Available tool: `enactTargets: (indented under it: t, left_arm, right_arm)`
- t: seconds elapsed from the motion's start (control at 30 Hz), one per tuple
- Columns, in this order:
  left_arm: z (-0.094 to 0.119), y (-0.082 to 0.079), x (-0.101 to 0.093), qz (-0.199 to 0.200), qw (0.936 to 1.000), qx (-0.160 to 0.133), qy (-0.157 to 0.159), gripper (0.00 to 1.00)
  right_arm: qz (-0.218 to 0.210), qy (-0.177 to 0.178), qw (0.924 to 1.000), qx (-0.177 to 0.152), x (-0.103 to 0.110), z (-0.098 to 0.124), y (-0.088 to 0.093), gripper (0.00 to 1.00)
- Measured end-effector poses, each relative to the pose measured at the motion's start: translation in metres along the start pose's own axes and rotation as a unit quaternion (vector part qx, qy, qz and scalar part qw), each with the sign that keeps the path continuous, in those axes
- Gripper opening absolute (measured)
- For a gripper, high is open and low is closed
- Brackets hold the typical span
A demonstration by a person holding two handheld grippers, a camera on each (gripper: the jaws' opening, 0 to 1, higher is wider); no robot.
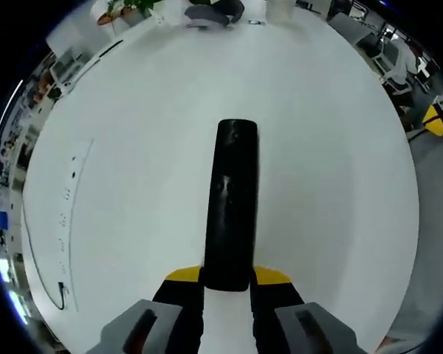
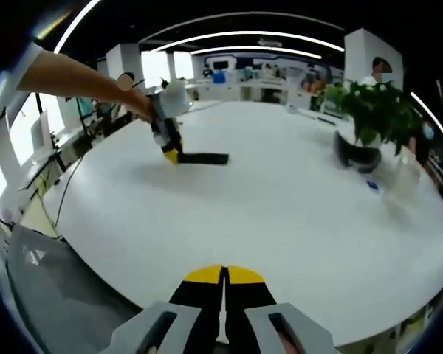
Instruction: Press the specified remote control buttons in sequence, fully releasing each button before pressing the next.
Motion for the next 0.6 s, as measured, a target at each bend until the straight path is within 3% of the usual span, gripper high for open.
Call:
enactTargets:
  t: [0.6]
  left_arm:
    - [0.008,0.002,-0.024,0.013,0.9998,0.012,-0.002,0.22]
  right_arm:
    - [0.001,-0.003,1.0000,0.000,0.002,0.000,0.000,0.00]
Point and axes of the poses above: the point that each gripper's makers call its tool centre point, and the gripper's own axes: z roughly backward along the fingers, x roughly to its left, y roughly out of its underside, the point moved 6 cm from there along z, roughly backward along the fingers, and after that the axes turned 15 degrees about -y, right-handed, at the moved point
